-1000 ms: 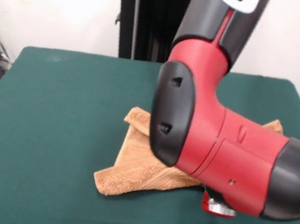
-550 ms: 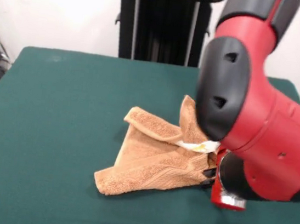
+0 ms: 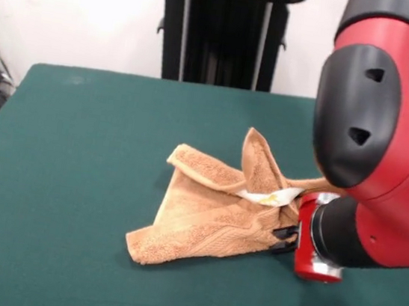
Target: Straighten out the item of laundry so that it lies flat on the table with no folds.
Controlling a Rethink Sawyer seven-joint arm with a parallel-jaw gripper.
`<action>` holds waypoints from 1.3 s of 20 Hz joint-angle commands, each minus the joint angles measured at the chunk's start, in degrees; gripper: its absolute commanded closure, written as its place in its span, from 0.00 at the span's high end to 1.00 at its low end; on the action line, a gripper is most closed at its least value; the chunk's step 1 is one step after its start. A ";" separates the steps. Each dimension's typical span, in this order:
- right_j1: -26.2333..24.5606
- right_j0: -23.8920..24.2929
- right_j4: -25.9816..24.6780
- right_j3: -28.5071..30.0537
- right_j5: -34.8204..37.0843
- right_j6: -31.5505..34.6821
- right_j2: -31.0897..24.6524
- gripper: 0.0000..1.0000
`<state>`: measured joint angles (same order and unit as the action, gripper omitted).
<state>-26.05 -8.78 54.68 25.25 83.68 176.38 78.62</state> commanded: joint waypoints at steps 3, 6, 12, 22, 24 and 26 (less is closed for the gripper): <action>-11.90 -0.39 -9.42 7.62 -7.00 2.15 -7.79 0.00; -12.43 -0.19 -11.48 7.73 -8.01 2.20 -7.49 0.00; -13.83 0.82 -15.42 6.72 -7.41 2.80 -5.83 0.00; -14.34 0.59 -24.81 8.34 -11.06 2.32 -6.97 0.00; -13.64 0.05 -26.58 9.55 -12.13 1.65 -8.55 0.00; -12.73 -0.44 -28.16 10.90 -12.58 0.32 -10.06 0.00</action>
<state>-29.09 -9.85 31.82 27.74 80.50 176.39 78.27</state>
